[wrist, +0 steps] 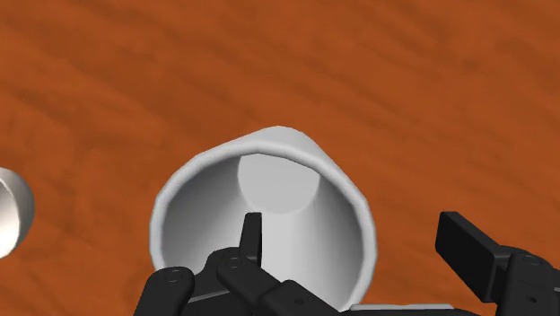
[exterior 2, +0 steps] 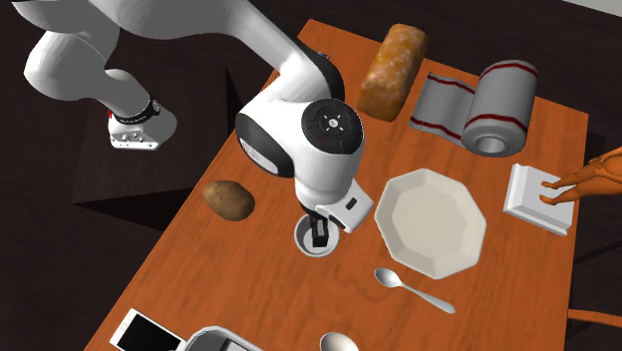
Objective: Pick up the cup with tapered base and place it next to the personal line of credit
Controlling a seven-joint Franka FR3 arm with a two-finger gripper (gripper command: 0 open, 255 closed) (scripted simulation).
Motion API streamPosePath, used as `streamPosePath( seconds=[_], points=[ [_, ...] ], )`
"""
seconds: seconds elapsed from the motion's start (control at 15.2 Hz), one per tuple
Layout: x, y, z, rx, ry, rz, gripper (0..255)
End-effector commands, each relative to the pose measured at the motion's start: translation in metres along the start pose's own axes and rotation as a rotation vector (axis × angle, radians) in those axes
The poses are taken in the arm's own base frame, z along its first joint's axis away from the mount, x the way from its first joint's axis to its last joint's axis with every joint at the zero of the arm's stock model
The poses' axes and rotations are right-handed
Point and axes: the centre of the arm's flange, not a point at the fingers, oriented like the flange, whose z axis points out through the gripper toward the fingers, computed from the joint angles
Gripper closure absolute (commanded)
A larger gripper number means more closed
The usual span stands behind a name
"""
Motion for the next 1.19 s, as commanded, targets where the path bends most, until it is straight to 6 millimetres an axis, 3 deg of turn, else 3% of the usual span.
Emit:
streamPosePath(
  seconds=[0.0,0.46,0.53,1.12],
  points=[
    [-0.0016,-0.0008,0.0078,0.0,0.0,0.0,0],
    [-0.0015,-0.0008,0.0078,0.0,0.0,0.0,0],
    [-0.0015,-0.0008,0.0078,0.0,0.0,0.0,255],
    [-0.0015,-0.0008,0.0078,0.0,0.0,0.0,255]
  ],
)
